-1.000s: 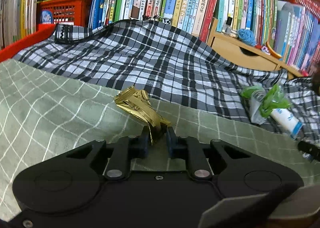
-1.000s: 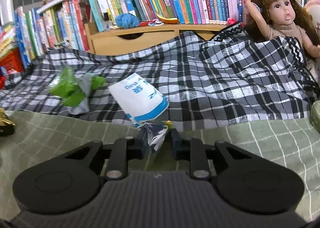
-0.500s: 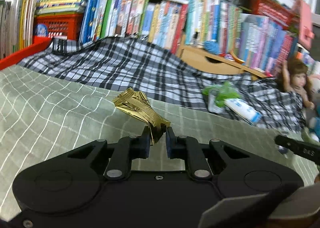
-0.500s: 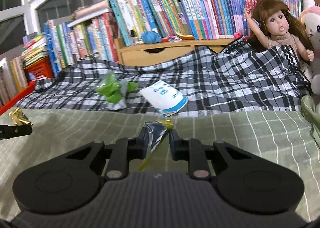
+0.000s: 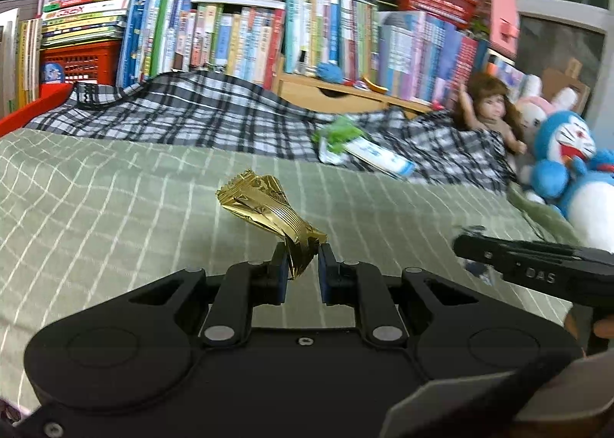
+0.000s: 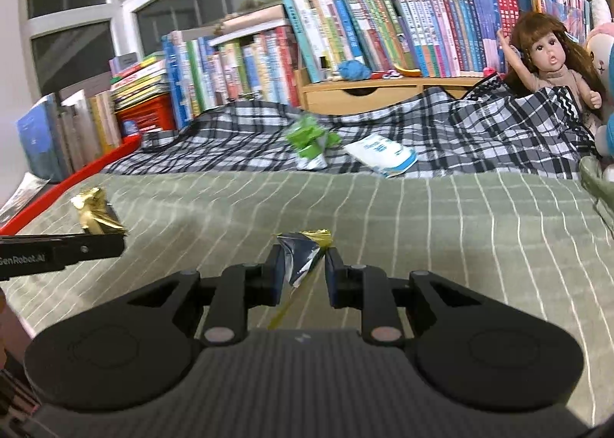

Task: Collect trash
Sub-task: 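Grasp the gold foil wrapper with the left tool while the right tool grasps the clear plastic scrap, then lower both tools into the bin and release foil wrapper and plastic scrap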

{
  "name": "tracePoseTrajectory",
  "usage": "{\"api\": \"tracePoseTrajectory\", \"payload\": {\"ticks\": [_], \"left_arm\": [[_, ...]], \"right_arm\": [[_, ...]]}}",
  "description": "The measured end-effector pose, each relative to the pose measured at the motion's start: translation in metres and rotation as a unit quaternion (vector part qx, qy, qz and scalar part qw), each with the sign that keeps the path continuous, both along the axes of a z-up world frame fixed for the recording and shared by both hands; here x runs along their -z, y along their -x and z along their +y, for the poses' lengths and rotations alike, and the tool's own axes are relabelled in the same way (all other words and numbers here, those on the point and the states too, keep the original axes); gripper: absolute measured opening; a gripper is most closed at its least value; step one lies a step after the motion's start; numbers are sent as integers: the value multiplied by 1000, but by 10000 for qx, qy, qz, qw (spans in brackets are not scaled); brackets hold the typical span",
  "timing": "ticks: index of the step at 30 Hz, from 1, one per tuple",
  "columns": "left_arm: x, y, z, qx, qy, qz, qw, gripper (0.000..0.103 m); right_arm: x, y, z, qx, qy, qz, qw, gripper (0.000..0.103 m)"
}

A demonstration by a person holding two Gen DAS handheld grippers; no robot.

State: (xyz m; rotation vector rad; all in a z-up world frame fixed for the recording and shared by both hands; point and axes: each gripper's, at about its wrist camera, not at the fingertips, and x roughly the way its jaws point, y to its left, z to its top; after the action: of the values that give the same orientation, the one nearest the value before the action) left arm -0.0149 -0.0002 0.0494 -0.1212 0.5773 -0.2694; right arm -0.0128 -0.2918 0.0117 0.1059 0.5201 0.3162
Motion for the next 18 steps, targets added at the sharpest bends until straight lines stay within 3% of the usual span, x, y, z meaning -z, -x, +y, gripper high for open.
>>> {"api": "tracePoseTrajectory", "payload": {"ticks": [18], "left_arm": [[22,103,5,413,-40,311,9987,15]], "right_arm": [[21,100,29,-484,52,134,9987,28]]}}
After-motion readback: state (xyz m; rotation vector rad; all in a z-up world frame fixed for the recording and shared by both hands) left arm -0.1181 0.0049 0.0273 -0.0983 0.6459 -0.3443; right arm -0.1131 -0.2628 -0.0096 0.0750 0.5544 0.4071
